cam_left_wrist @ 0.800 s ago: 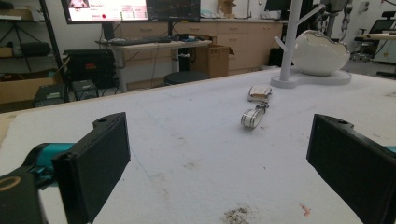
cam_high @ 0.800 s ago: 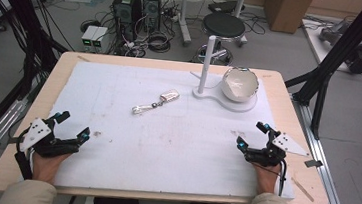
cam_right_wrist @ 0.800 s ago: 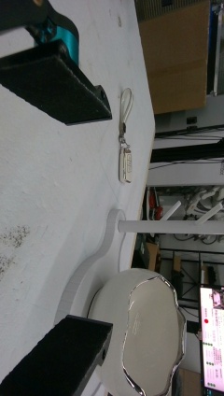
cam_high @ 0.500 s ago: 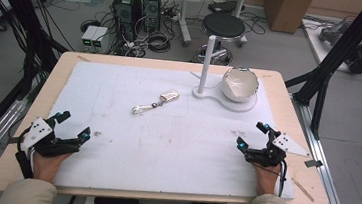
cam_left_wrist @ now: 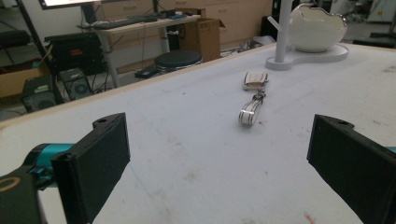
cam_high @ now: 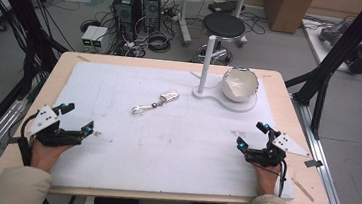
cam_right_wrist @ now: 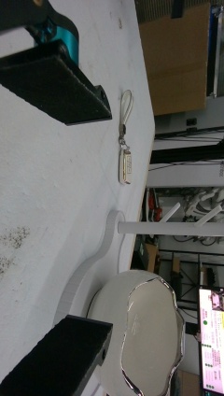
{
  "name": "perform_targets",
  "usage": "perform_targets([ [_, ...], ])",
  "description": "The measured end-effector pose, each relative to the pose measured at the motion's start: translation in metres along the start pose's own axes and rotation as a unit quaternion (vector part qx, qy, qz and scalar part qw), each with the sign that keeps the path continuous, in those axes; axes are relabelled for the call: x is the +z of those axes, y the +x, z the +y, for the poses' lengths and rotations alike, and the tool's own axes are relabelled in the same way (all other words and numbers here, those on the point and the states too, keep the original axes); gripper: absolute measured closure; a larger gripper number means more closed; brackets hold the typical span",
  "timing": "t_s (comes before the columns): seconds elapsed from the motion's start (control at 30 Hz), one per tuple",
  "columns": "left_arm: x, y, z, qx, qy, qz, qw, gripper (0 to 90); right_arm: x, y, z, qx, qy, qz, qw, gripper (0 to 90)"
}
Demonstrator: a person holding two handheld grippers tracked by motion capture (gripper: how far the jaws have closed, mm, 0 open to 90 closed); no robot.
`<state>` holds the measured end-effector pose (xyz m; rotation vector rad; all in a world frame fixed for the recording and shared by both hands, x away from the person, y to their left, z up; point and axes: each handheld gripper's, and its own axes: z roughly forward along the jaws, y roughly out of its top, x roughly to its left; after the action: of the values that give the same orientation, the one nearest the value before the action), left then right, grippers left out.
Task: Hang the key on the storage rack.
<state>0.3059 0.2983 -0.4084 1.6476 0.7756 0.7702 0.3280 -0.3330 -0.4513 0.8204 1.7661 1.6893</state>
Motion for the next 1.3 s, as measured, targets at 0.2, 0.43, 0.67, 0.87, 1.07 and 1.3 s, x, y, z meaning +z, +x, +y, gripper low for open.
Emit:
perform_targets([
  [0.2,0.024,0.01,0.039,0.02,0.039,-0.039,0.9983,6.3,0.0,0.001,0.0,0.003,0.004,-0.001,1.0,0.7],
  [0.43,0.06,0.018,0.072,0.025,0.114,-0.084,0.9896,6.2,0.0,0.0,0.0,0.0,0.0,-0.001,1.0,0.7],
  [0.67,0.094,0.015,0.102,0.063,0.165,-0.116,0.9774,6.2,0.0,0.001,0.0,0.003,0.004,0.0,1.0,0.7],
  [0.87,0.12,0.016,0.114,0.066,0.208,-0.151,0.9641,6.2,0.0,0.001,0.0,0.003,0.004,0.0,1.0,0.7],
  [1.07,0.146,0.015,0.114,0.078,0.252,-0.16,0.9512,6.2,0.0,0.001,0.0,0.004,0.004,0.0,1.0,0.7],
  [1.3,0.171,0.011,0.113,0.089,0.303,-0.173,0.9329,6.3,0.0,0.001,0.0,0.004,0.003,0.001,1.0,0.7],
])
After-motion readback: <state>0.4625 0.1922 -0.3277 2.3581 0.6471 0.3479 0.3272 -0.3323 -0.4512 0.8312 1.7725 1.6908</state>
